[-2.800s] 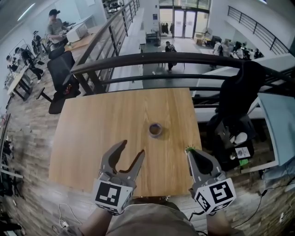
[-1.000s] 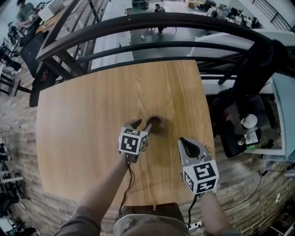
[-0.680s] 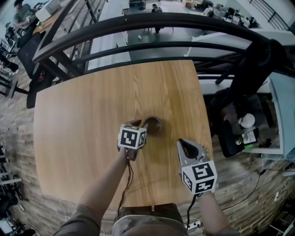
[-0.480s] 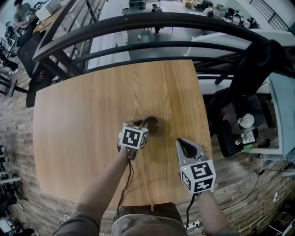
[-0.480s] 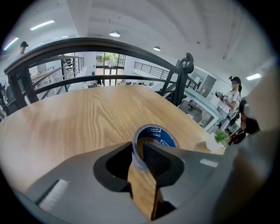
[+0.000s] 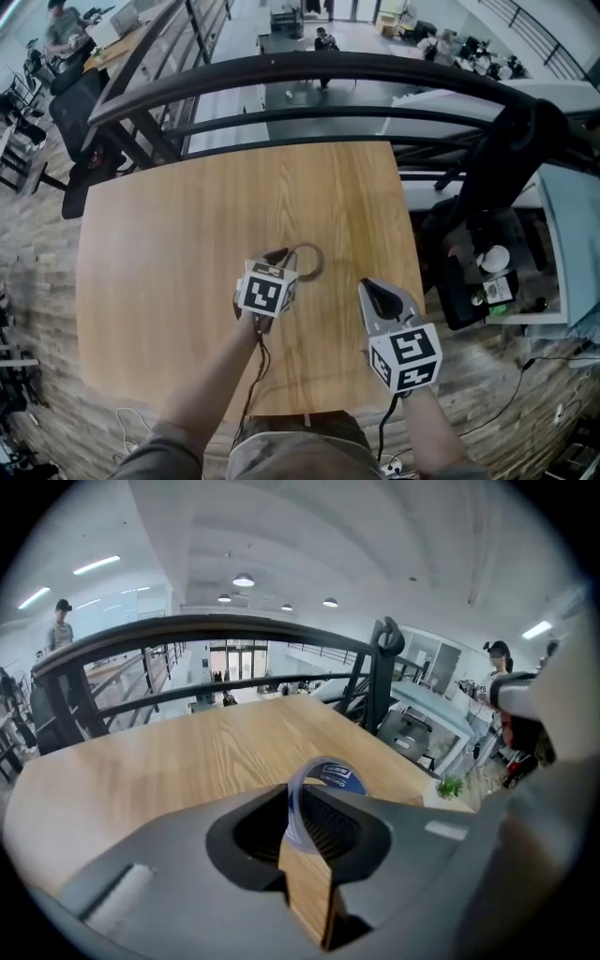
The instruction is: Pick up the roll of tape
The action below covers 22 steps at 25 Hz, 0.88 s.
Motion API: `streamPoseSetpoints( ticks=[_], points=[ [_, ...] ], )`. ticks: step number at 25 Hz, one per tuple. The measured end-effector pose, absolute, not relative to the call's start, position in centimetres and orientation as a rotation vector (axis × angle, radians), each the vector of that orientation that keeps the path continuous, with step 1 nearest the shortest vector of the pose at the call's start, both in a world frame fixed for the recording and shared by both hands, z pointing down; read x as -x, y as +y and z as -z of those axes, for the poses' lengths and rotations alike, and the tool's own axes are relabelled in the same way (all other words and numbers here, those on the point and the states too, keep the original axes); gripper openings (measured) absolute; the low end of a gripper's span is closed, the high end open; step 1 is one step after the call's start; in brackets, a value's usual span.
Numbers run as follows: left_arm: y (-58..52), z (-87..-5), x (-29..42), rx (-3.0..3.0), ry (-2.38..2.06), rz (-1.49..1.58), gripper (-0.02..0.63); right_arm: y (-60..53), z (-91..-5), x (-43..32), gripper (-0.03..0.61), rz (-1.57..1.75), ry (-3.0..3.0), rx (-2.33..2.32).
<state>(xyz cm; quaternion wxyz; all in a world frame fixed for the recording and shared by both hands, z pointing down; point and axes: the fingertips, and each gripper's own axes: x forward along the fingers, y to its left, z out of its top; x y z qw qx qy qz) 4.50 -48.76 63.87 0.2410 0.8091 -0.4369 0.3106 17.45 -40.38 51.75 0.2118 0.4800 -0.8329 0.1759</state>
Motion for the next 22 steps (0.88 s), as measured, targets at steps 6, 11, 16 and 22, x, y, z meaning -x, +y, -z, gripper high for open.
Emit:
streamPoseSetpoints(
  ticks=[6, 11, 16, 22],
  points=[
    [-47.0, -54.8, -2.9, -2.353, -1.284, -0.751, 0.046, -38.7, -44.9, -17.4, 0.011, -0.381, -2.39, -1.411],
    [-44.3, -46.5, -1.9, -2.521, -1.319, -0.609, 0.044, -36.2, -38.6, -17.6, 0.011, -0.252, -2.468, -1.472],
    [-40.7, -39.0, -0.3, -2.627, -1.41, -0.505, 0.044, -33.0, -32.6, -18.3, 0.011, -0.154, -2.528, -1.533],
    [-35.8, -33.6, 2.0, -2.676, -1.503, -0.351, 0.044, -29.3, -28.6, -18.9, 0.009, -0.059, -2.568, -1.572]
  ],
)
